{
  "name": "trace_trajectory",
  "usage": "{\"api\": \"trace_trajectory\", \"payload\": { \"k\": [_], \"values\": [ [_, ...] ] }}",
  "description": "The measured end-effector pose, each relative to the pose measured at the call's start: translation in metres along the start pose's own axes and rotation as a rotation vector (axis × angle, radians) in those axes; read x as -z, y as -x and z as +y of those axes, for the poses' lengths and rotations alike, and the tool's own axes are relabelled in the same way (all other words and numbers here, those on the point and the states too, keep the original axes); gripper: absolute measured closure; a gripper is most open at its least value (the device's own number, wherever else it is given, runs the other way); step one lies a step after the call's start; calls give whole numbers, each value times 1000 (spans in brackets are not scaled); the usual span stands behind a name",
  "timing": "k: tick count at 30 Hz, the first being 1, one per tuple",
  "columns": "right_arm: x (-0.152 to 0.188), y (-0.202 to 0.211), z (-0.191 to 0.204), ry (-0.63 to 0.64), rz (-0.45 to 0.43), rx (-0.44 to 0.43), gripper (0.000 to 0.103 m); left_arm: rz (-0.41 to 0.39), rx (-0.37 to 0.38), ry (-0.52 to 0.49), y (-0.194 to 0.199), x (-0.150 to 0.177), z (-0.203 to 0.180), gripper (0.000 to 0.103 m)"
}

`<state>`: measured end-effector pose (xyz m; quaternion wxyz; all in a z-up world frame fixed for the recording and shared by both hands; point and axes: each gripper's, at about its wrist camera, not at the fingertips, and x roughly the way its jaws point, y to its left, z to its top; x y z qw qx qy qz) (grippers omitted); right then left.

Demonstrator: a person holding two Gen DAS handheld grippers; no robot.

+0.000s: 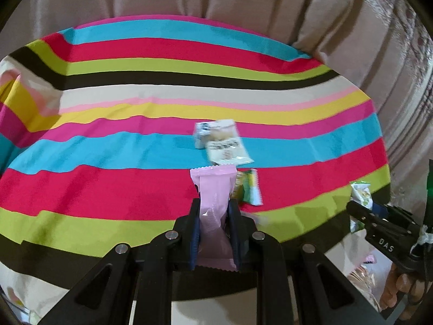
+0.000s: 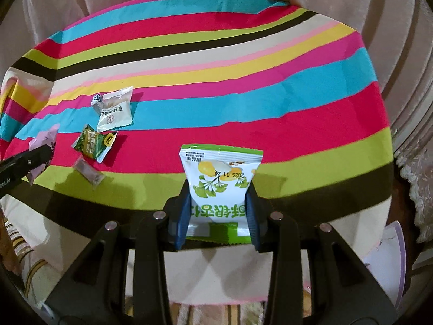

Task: Organize snacks
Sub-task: 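Carry both packets over the white box and open both tools to release them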

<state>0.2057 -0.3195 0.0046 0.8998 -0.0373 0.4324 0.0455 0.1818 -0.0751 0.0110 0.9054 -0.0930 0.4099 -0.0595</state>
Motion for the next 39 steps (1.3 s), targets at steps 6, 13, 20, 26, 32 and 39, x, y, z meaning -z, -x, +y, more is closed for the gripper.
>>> {"api": "trace_trajectory", "payload": {
  "k": [6, 13, 20, 26, 32, 39],
  "values": [
    [13, 10, -14, -20, -2, 4, 63, 11, 40, -69, 5, 7, -36, 83],
    [31, 16, -40, -57, 3, 24, 63, 31, 82, -137, 6, 15, -74, 83],
    [46, 22, -70, -102, 12, 69, 63, 59, 130, -201, 4, 22, -109, 83],
    [56, 28, -99, -153, 13, 103, 63, 94, 185, -276, 1, 31, -148, 83],
    [65, 35, -127, -203, 9, 140, 63, 129, 240, -335, -2, 39, -183, 83],
    [74, 45, -165, -267, 0, 191, 63, 153, 291, -414, -4, 48, -225, 83]
  ]
}}
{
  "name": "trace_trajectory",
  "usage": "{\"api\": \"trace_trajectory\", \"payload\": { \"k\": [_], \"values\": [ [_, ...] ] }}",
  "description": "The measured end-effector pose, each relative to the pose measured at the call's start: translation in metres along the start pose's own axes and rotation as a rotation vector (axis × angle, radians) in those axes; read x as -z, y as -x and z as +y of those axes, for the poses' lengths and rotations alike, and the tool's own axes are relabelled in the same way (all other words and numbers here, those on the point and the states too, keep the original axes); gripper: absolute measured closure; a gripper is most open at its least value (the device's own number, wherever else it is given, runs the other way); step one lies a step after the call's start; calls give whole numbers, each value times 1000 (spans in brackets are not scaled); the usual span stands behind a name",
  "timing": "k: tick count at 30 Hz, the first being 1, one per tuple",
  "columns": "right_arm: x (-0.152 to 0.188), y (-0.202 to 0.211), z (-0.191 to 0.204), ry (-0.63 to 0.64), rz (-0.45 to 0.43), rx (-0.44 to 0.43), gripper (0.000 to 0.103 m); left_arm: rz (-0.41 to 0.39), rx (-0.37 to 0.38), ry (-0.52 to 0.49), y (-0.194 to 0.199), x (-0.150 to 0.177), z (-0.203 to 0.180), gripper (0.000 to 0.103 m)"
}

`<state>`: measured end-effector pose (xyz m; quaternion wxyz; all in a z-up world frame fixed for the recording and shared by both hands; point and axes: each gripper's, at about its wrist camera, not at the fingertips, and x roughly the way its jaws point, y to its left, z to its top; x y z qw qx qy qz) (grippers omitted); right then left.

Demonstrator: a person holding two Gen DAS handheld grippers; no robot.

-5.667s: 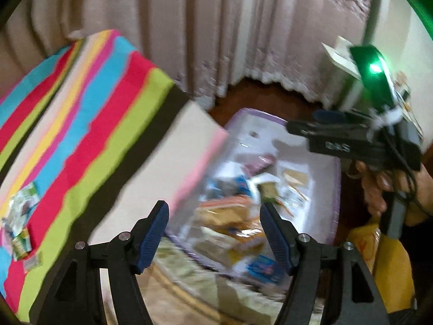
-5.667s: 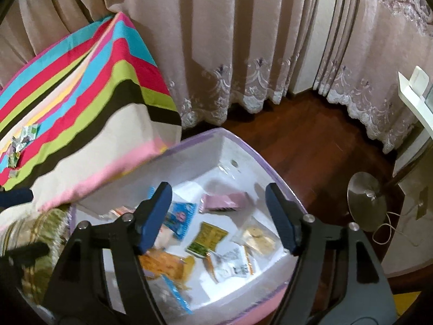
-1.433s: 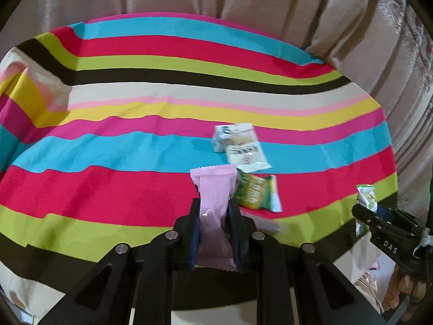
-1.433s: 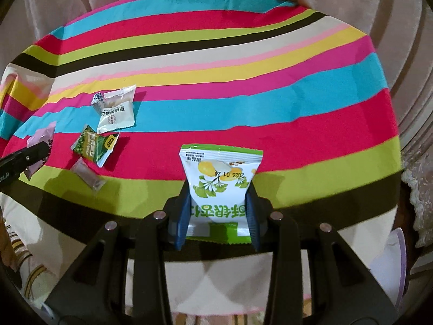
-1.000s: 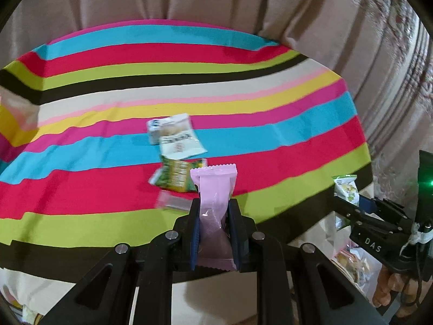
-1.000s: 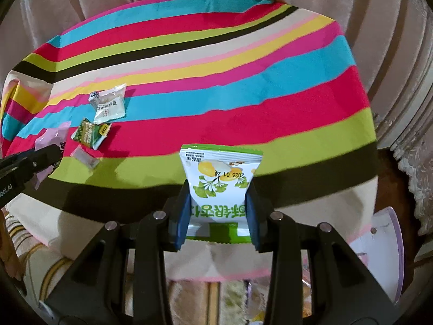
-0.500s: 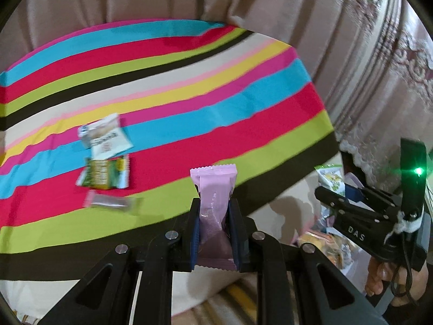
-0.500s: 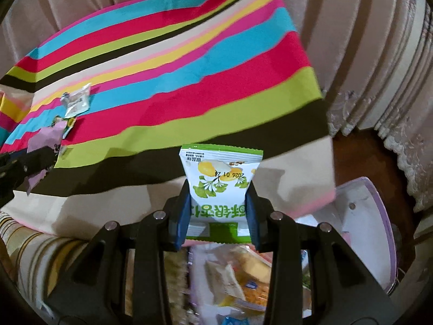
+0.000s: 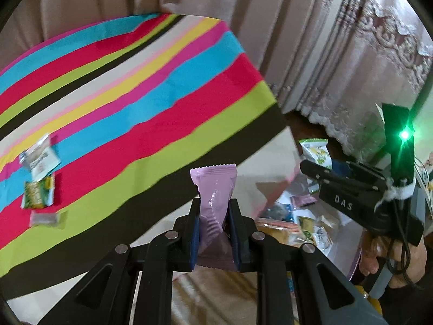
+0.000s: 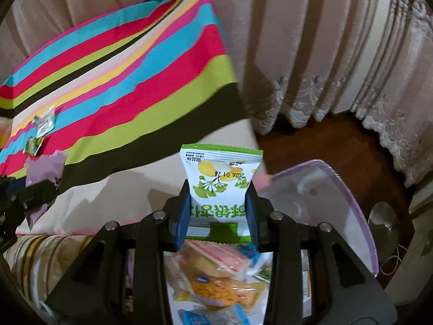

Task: Organize snacks
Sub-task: 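Carry both packets over the white box and open both tools to release them, then move both open tools back over the remaining snacks on the blanket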

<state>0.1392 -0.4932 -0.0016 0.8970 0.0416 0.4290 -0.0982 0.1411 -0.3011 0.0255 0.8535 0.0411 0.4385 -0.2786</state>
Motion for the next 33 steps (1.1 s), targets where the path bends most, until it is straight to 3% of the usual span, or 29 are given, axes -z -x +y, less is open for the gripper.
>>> {"api": "trace_trajectory", "payload": {
  "k": [19, 23, 25, 27, 31, 33],
  "values": [
    [-6, 8, -82, -129, -27, 109, 60, 55, 121, -159, -32, -22, -78, 83],
    [-9, 15, -87, -128, -59, 141, 35, 65, 177, -171, -38, -26, -89, 82],
    [-10, 16, -90, -131, -70, 152, 31, 70, 196, -173, -42, -29, -93, 81],
    [-13, 18, -92, -132, -74, 173, 25, 77, 213, -164, -44, -32, -94, 77],
    [-15, 22, -97, -145, -94, 216, 16, 41, 220, -146, -38, -34, -89, 37],
    [-17, 26, -96, -149, -100, 242, 13, 8, 207, -150, -32, -36, -88, 35]
  ]
}}
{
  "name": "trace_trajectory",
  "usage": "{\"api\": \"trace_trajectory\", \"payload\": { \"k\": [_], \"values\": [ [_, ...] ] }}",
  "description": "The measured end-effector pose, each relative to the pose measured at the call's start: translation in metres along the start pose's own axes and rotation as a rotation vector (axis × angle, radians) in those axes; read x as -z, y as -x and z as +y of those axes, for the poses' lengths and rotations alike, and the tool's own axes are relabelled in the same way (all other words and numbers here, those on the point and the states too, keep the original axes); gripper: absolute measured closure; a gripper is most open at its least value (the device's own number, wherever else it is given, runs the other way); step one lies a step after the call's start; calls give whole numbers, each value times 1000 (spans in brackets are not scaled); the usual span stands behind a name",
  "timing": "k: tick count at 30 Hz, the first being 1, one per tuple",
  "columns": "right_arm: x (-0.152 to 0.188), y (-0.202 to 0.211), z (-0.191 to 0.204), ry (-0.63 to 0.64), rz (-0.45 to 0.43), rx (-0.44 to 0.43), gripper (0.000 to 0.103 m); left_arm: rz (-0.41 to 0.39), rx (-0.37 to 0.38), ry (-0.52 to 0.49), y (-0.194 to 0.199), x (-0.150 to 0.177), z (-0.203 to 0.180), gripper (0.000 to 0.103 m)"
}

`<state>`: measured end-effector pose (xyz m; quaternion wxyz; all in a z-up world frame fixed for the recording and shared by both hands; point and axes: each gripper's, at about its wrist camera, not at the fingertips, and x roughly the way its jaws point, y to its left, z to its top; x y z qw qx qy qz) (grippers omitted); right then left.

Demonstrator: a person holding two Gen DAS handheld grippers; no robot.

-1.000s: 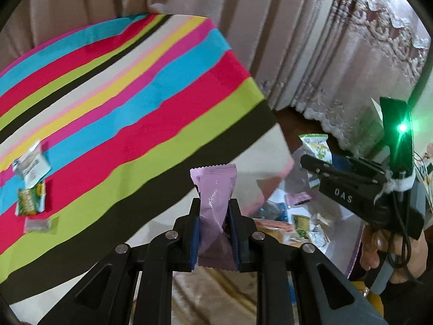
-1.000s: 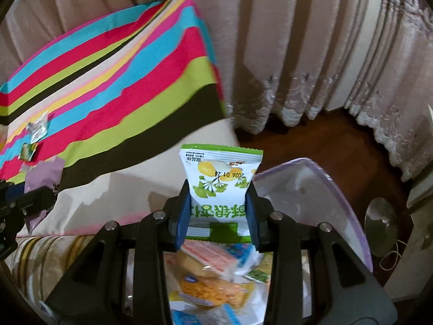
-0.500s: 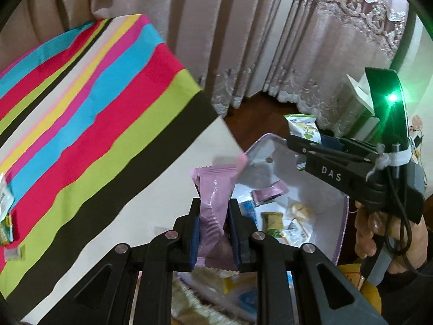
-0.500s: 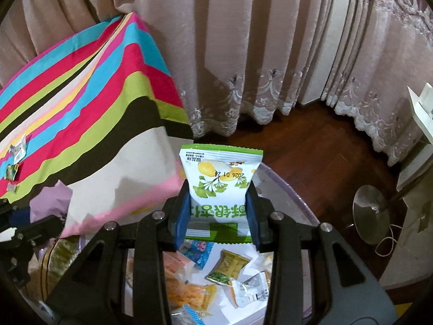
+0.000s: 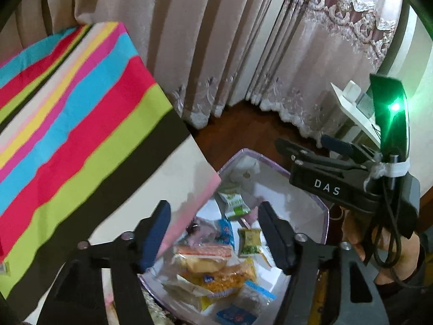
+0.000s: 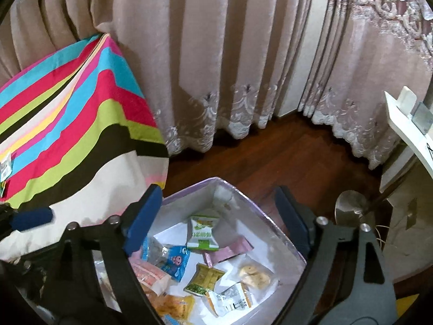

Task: Organize snacks
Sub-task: 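Move both open tools back over the remaining snacks on the blanket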

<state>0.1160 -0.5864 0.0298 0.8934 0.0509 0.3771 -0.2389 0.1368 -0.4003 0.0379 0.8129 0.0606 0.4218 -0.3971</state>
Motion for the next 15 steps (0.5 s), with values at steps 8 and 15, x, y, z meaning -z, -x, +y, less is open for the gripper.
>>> {"api": "trace_trajectory", "payload": {
  "k": [8, 15],
  "values": [
    [-6, 14, 6, -8, -73, 98, 8, -141, -228, 7, 21, -10, 0, 19],
    [-7, 22, 2, -80, -97, 7, 8, -230, -328, -84, 33, -9, 5, 16]
  ]
}}
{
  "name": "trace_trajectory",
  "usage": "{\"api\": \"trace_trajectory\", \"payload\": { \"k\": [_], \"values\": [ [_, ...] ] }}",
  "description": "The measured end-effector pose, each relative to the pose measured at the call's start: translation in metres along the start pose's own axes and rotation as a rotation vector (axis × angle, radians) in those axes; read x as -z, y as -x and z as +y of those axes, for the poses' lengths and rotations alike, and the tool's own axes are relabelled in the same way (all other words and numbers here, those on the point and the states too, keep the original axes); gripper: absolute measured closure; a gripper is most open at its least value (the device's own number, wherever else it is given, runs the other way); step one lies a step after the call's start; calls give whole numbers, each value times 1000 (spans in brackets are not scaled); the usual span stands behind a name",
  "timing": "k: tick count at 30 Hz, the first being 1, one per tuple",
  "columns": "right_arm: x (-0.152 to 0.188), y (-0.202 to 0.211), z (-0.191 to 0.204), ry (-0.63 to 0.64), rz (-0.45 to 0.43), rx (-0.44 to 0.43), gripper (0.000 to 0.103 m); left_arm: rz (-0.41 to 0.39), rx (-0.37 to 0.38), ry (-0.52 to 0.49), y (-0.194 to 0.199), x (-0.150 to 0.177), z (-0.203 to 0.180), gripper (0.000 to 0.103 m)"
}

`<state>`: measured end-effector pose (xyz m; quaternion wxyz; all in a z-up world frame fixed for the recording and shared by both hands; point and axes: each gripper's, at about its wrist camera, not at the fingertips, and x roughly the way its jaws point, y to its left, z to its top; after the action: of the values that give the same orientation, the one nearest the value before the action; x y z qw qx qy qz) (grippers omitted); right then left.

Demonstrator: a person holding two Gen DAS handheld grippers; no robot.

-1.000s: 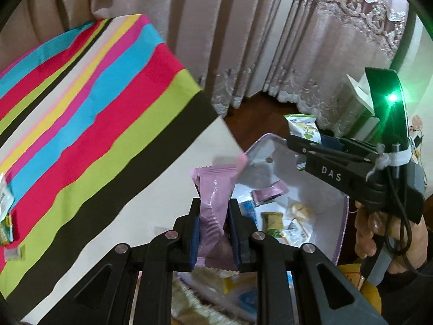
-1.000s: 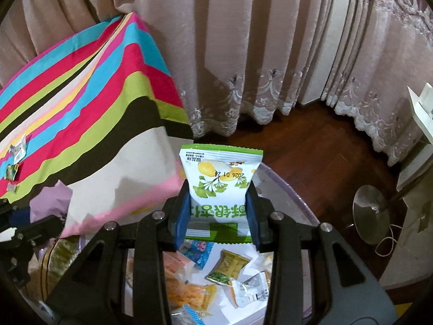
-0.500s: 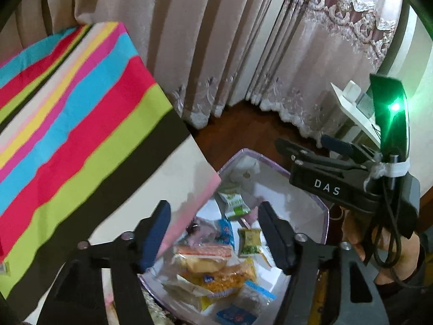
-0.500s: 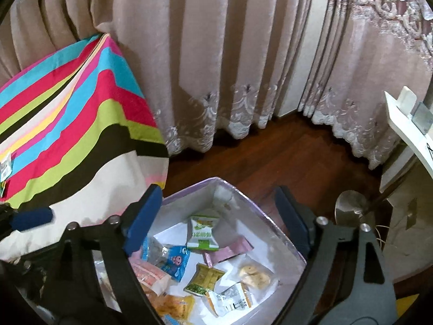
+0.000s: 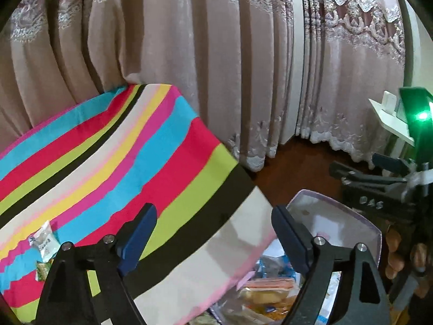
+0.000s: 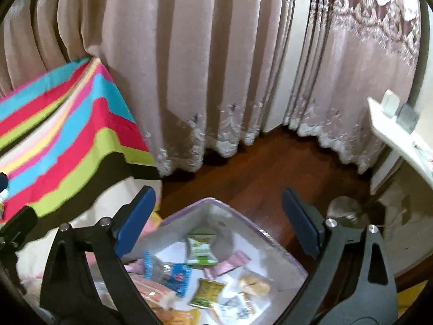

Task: Organize snacks
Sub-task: 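Move both open tools back over the remaining snacks on the blanket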

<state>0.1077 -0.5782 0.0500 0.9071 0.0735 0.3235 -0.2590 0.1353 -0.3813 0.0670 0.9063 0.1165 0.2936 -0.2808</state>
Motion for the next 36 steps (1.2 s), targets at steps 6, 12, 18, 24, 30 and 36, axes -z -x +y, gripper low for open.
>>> {"api": "trace_trajectory", "payload": {
  "k": [6, 12, 18, 24, 30, 36],
  "values": [
    [2, 3, 16, 40, 27, -107, 8, 71, 38, 81, -7, 6, 31, 16],
    [10, 4, 42, 71, 55, -174, 8, 125, 17, 192, -10, 23, 69, 16],
    [17, 7, 72, 114, 69, -239, 8, 157, -41, 306, -5, 45, 111, 16],
    [19, 11, 99, 156, 77, -285, 8, 164, -104, 407, 3, 62, 153, 16],
    [23, 14, 126, 195, 93, -334, 8, 162, -165, 491, 11, 79, 198, 16],
    [30, 18, 151, 238, 111, -375, 8, 166, -209, 542, 17, 95, 239, 16]
  ]
}}
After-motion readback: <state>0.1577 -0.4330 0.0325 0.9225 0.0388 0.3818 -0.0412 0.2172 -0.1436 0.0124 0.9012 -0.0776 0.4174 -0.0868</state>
